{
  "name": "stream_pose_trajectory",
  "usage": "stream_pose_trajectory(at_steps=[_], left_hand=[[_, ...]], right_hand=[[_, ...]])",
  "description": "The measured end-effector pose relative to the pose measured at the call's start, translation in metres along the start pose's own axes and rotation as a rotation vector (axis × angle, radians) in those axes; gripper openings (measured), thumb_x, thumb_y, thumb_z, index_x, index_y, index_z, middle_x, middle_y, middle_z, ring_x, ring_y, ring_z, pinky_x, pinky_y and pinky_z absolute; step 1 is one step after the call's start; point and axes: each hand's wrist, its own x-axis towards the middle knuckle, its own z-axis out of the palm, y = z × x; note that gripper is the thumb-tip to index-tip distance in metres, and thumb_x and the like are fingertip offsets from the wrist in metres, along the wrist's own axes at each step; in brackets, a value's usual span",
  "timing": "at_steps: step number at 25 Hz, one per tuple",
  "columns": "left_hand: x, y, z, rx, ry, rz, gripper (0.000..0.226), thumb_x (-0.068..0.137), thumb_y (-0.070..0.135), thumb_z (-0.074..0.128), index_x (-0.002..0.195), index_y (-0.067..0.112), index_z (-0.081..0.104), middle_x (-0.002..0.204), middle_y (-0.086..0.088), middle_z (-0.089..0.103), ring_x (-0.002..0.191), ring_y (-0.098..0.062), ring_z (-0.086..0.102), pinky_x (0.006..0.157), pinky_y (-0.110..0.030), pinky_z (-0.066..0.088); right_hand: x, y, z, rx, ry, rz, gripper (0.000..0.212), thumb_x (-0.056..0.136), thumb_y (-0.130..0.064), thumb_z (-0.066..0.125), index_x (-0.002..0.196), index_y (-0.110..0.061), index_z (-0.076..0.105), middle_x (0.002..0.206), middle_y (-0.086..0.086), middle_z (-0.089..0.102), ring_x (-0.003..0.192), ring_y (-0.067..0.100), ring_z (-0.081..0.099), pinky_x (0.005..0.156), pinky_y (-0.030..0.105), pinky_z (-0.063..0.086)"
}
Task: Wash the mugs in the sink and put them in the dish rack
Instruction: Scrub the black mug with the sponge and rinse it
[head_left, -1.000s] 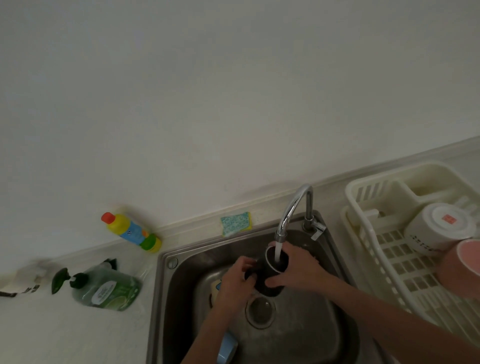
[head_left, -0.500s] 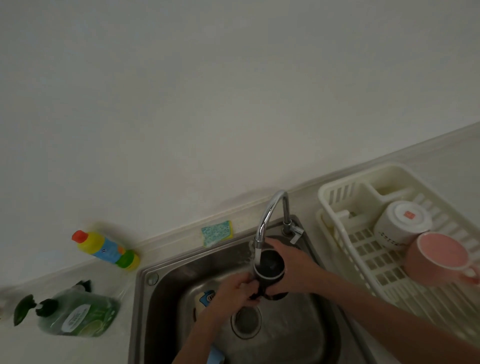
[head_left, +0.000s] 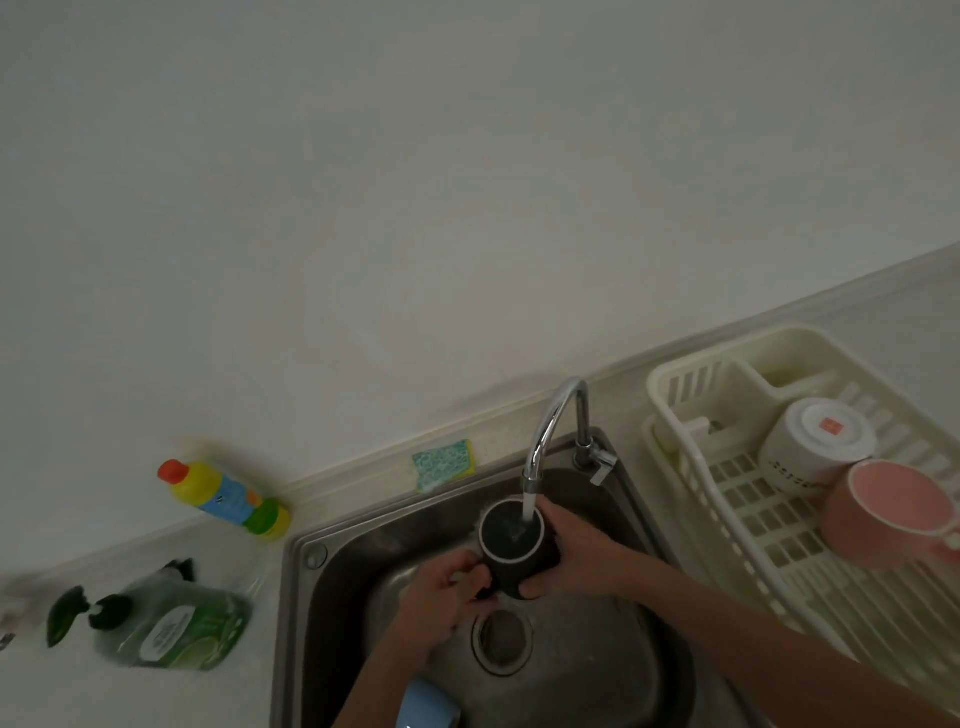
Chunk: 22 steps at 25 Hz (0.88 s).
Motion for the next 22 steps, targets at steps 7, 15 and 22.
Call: stream_pose_trajectory(at_steps=[7, 15, 22], left_hand=[[0.003, 0.008, -0.004, 0.122, -0.015, 0.014, 0.021, 0.095, 0.006, 0.061, 0.115, 0.002, 0.063, 0.109, -0.022, 0.068, 0.096, -0.032, 0.070, 0.089, -0.044, 0.058], [0.020, 0.028, 0.037, 0.524, -0.216, 0.140, 0.029, 0.085, 0.027, 0.063, 0.111, 0.014, 0.064, 0.093, -0.008, 0.074, 0.084, -0.024, 0.073, 0.080, -0.040, 0.060], [0.019, 0.021, 0.032, 0.776, -0.175, 0.231, 0.024, 0.070, 0.029, 0.069, 0.093, 0.027, 0.063, 0.083, 0.015, 0.064, 0.076, 0.000, 0.057, 0.077, -0.033, 0.053]], right_hand=[[0.011, -0.007, 0.000, 0.009, -0.016, 0.024, 0.083, 0.055, -0.026, 0.093, 0.125, -0.041, 0.050, 0.120, -0.022, 0.063, 0.113, -0.010, 0.055, 0.098, 0.019, 0.047], [-0.023, 0.017, -0.031, 0.061, 0.111, 0.047, 0.092, 0.049, -0.023, 0.093, 0.128, -0.044, 0.050, 0.124, -0.018, 0.063, 0.119, 0.004, 0.058, 0.102, 0.039, 0.051], [-0.029, 0.021, -0.021, 0.051, 0.108, 0.094, 0.094, 0.049, -0.027, 0.093, 0.130, -0.043, 0.048, 0.125, -0.020, 0.062, 0.119, -0.001, 0.057, 0.104, 0.037, 0.049]])
